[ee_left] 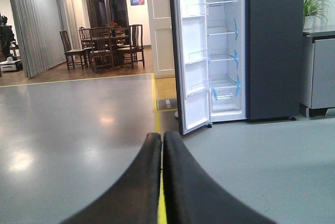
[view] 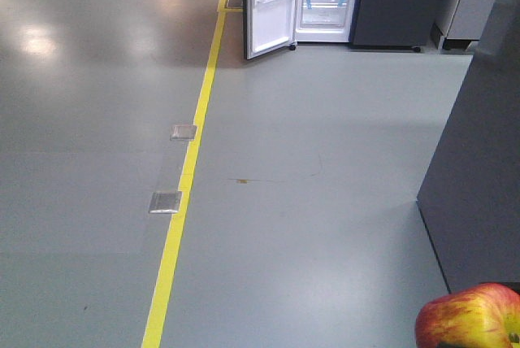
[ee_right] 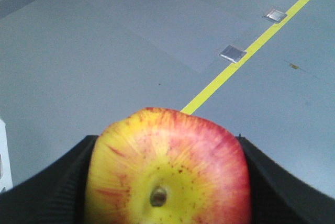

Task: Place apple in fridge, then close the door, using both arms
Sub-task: 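Drive up to the refrigerator door bins, keeping the apple held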

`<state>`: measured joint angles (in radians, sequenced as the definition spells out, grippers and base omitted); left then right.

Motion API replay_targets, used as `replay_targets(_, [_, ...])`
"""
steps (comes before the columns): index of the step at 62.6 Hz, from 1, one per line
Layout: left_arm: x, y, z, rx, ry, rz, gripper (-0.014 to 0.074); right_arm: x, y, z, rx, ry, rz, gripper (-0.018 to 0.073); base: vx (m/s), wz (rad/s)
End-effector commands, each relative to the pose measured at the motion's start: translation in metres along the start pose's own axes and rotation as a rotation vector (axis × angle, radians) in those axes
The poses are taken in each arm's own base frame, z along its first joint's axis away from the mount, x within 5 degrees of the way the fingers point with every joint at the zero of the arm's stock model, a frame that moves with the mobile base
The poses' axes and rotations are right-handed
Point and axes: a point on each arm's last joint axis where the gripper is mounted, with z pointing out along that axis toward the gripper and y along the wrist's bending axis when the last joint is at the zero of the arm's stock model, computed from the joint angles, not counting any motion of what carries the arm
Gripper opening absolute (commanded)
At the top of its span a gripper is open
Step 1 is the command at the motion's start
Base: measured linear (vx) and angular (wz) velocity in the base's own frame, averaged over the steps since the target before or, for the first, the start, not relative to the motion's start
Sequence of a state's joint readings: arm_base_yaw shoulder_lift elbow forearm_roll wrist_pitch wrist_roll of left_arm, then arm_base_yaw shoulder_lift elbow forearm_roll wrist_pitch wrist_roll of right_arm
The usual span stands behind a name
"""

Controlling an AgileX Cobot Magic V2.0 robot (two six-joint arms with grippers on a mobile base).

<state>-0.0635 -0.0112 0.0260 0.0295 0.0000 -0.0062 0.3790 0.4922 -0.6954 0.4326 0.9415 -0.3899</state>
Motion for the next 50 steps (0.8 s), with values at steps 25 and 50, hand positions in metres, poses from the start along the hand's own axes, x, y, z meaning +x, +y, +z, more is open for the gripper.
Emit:
replay_targets(25, [-0.0009, -0.0005, -0.0008, 0.007, -0.071, -0.015, -0.0006, -0.0129, 0.0003, -0.0051, 0.009, -0.092, 0.001, 0.0411, 0.29, -0.03])
replay_targets(50, [-0.0009, -0.0005, -0.0008, 0.007, -0.071, -0.015, -0.0006, -0.0129, 0.0003, -0.0051, 0.009, -0.092, 0.001, 0.0411, 0.3, -0.07])
